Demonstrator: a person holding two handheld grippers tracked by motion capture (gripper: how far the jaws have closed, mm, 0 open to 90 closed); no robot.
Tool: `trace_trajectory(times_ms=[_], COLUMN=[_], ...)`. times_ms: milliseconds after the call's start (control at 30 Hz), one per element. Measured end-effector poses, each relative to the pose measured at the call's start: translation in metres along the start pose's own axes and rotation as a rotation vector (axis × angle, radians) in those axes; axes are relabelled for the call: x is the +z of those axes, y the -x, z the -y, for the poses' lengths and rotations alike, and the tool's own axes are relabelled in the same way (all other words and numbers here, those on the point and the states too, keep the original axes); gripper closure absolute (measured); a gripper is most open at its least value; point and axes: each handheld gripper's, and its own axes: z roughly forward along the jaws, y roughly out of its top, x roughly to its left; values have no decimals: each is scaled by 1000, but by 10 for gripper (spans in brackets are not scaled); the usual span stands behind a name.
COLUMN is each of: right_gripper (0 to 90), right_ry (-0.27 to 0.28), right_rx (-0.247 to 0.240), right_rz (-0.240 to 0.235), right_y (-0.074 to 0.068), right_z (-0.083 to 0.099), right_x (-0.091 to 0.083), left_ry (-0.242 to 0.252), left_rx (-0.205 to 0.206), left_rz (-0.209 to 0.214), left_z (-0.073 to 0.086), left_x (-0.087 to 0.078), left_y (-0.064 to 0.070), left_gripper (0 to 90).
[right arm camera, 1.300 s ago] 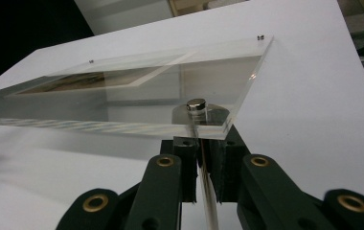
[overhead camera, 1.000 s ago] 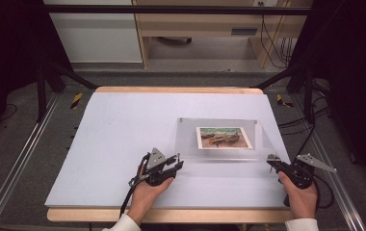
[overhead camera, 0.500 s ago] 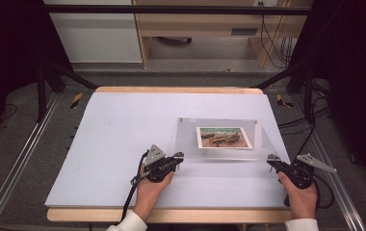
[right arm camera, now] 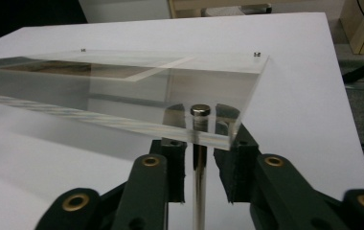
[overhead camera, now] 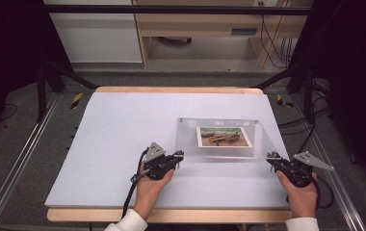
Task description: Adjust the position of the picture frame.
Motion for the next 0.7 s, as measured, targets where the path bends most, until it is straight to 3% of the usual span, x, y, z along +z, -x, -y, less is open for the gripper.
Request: trace_trajectory(times_ms=[167,433,700], right_gripper=[844,845,845], right_ry=[1,2,4], right_rx=[10,23,37], right_rz=[-11,-16,-21], right_y=[0,1,2], right_z=[-2,-2,-2], right_x=[0,0,0], left_ry=[-5,-26,-31], left_rx=[8,9,15], left_rz=[-3,13,4], left_z=[-3,-8,-9], left_x=[1,11,15], left_y=[0,-3,-1], left_gripper=[839,805,836])
